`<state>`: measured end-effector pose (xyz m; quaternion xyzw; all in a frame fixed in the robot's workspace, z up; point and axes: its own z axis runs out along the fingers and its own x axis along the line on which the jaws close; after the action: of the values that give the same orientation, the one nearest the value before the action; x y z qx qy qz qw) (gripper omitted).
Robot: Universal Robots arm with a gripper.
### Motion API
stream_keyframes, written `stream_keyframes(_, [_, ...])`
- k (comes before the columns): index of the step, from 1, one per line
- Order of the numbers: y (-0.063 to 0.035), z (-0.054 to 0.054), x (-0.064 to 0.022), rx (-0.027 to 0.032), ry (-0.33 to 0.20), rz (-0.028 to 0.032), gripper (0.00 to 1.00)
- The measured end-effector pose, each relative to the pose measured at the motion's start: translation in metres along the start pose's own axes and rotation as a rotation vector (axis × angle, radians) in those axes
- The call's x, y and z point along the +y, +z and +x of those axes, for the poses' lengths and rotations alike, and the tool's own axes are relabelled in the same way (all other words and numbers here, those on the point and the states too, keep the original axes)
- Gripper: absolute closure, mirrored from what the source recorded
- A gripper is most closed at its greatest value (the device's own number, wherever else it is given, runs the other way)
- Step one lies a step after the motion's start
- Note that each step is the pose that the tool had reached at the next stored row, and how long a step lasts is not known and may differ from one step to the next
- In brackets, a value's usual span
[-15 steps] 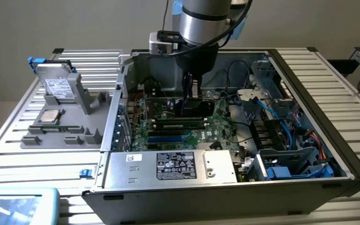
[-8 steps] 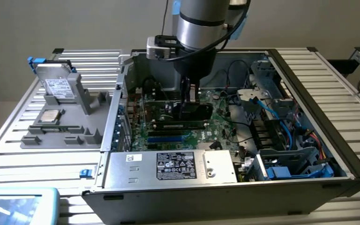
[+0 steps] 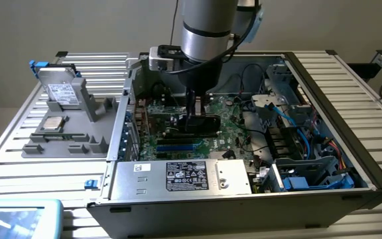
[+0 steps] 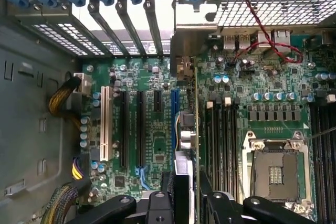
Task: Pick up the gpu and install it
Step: 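Insert the gpu into the slot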
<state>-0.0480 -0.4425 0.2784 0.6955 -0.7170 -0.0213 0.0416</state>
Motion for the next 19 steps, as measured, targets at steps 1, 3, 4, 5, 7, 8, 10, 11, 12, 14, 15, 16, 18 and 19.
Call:
stream_keyframes(1, [0.0015, 0.001, 0.0011, -0.0003, 0.0, 0.0001, 0.71])
stream_keyframes(3, [0.0047, 0.005, 0.0018, -0.0009, 0.0, 0.0, 0.71])
stream_keyframes(4, [0.0066, 0.006, 0.0023, -0.0013, 0.0, 0.0001, 0.71])
stream_keyframes(5, [0.0084, 0.007, 0.0031, -0.0016, 0.0, 0.0001, 0.71])
stream_keyframes(7, [0.0104, 0.009, 0.0047, -0.0017, 0.0, 0.0, 0.71])
stream_keyframes(8, [0.0108, 0.01, 0.0053, -0.0018, 0.0, 0.0, 0.71])
stream_keyframes(10, [0.0112, 0.01, 0.0056, -0.0019, 0.0, 0.0, 0.71])
stream_keyframes(11, [0.0112, 0.01, 0.0056, -0.0016, 0.0, -0.0001, 0.71])
stream_keyframes(12, [0.0114, 0.01, 0.0057, -0.0016, 0.0, -0.0001, 0.71])
stream_keyframes(14, [0.0121, 0.01, 0.0061, -0.0014, 0.0, 0.0, 0.71])
stream_keyframes(15, [0.0127, 0.01, 0.0066, -0.0006, 0.0, 0.0004, 0.71])
stream_keyframes(16, [0.0132, 0.01, 0.0073, 0.0, 0.0, 0.0008, 0.71])
stream_keyframes(18, [0.0145, 0.01, 0.0102, 0.0001, 0.0, 0.0024, 0.71])
stream_keyframes(19, [0.0156, 0.01, 0.0116, 0.0, 0.0, 0.0032, 0.71])
